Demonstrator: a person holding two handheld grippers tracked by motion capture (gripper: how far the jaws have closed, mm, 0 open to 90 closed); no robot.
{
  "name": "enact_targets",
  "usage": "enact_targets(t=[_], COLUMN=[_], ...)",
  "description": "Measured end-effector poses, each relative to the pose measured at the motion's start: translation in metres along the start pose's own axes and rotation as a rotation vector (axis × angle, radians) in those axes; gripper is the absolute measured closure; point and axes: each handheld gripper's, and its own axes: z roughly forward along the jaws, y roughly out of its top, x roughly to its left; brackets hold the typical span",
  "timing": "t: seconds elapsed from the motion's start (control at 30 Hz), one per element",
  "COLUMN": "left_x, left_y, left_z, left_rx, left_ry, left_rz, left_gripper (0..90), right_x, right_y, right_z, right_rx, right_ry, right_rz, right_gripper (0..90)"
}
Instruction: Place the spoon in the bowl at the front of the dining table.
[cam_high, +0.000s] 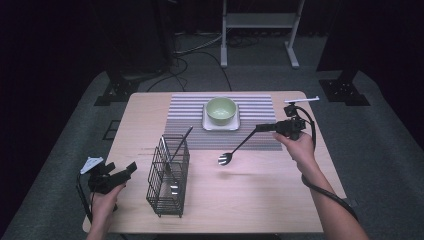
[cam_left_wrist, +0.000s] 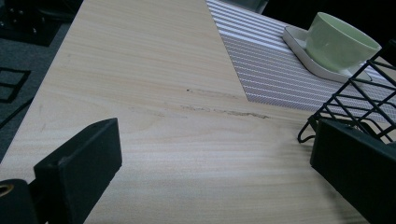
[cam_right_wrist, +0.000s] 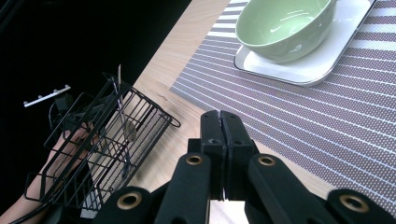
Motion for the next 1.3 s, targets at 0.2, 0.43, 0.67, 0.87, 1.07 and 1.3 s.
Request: enact_targets(t=[0.2,0.43,0.67,0.87,1.07,1.3], left_x=[0.0,0.0,0.0,0.001,0.001,0.001], left_y=[0.0,0.0,0.0,0.0,0.0,0.0], left_z=[0.0,0.0,0.0,-0.001,-0.001,0.0], left_rx=[0.0,-0.002,-0.001,0.0,-0.001,-0.003], left_ry=[0.0,0.0,-0.001,-0.002,-0.002,-0.002], left_rz=[0.0,-0.002,0.0,-0.001,-0.002,-0.005], left_gripper=[1.0,1.0,1.0,1.0,1.0,1.0], right_x=[-0.001,-0.001,-0.002,-0.002,-0.002,-0.002], right_y=[0.003,0.008,0.013,0.019,0.025,0.033], right_z=[0.003,0.005,0.006,0.007,0.009,0.011], right_rx=[-0.003,-0.009,-0.021,-0.031,-0.041,-0.056], right_ry=[-0.003,-0.012,-0.023,-0.032,-0.043,-0.058], right_rz=[0.005,0.005,0.008,0.012,0.01,0.01], right_gripper=[88.9,88.9,88.9,88.9,88.9,88.9])
